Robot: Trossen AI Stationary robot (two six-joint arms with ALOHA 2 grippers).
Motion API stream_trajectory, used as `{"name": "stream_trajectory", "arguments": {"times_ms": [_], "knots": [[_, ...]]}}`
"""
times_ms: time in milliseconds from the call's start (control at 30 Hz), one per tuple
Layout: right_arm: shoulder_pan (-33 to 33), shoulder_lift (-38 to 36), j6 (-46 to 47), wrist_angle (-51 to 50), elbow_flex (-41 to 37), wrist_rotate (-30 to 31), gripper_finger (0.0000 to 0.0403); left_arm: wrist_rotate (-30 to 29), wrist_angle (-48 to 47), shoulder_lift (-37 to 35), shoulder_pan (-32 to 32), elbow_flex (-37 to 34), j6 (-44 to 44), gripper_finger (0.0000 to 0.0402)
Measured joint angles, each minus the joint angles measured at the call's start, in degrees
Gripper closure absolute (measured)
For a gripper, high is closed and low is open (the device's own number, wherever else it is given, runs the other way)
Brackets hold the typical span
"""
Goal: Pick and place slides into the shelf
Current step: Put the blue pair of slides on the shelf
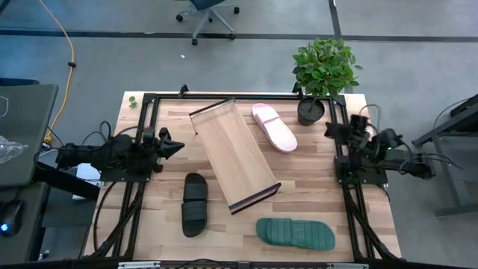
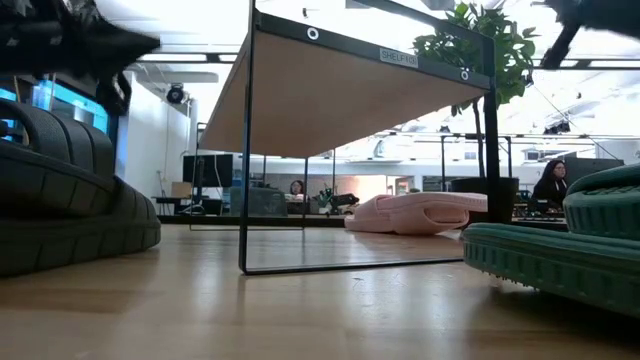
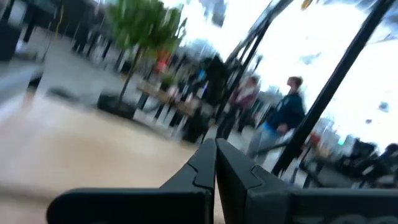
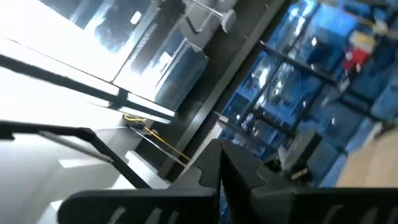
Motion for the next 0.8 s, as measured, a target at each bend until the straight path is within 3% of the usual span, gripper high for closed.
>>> {"name": "stream_trajectory", "arguments": {"times_ms": [133, 333, 533, 800], "knots": [[0.0, 0.3, -5.6, -5.5, 6.5, 0.0, 0.0402, -1.0, 6.1, 0.0, 0.0, 2.2, 3.0, 0.0401], [0.0, 4.0, -11.4, -13.7, 15.5, -0.3, 0.0402, -1.6, 0.8, 2.1, 0.0, 13.0, 11.8, 0.0401], [0.0, 11.5, -13.0, -18.6, 22.6, -2.0, 0.0402, -1.6, -14.4, 10.0, 0.0, 29.4, 18.8, 0.0401], [0.0, 24.4, -14.9, -25.0, 31.4, -7.6, 0.0402, 1.5, -34.2, 26.9, 0.0, 50.7, 24.5, 0.0401]]}}
